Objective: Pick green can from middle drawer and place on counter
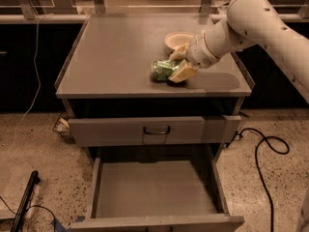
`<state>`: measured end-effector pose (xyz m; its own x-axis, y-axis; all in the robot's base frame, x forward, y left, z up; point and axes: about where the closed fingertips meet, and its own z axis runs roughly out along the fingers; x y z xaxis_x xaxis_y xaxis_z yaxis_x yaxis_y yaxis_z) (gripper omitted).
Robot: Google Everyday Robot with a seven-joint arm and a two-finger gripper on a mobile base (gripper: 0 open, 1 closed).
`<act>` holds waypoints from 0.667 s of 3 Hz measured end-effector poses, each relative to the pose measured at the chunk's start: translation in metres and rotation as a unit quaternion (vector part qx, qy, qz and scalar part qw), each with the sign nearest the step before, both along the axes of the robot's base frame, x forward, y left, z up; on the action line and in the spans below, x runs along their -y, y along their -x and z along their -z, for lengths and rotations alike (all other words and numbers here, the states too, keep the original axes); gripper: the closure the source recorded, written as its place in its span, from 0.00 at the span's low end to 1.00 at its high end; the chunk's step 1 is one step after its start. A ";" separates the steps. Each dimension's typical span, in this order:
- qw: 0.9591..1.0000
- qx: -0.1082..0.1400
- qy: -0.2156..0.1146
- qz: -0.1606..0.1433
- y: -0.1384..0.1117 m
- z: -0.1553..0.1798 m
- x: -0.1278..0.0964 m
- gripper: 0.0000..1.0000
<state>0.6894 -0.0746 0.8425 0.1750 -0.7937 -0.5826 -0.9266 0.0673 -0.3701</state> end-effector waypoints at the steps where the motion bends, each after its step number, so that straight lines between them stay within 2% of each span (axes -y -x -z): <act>1: 1.000 0.000 0.000 0.000 0.000 0.000 0.000 0.74; 2: 1.000 0.000 0.000 0.000 0.000 0.000 0.000 0.43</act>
Offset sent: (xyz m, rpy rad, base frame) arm 0.0000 0.0000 0.0000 0.0000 0.0000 0.0000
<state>0.6894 -0.0745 0.8424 0.1751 -0.7937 -0.5826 -0.9266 0.0672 -0.3700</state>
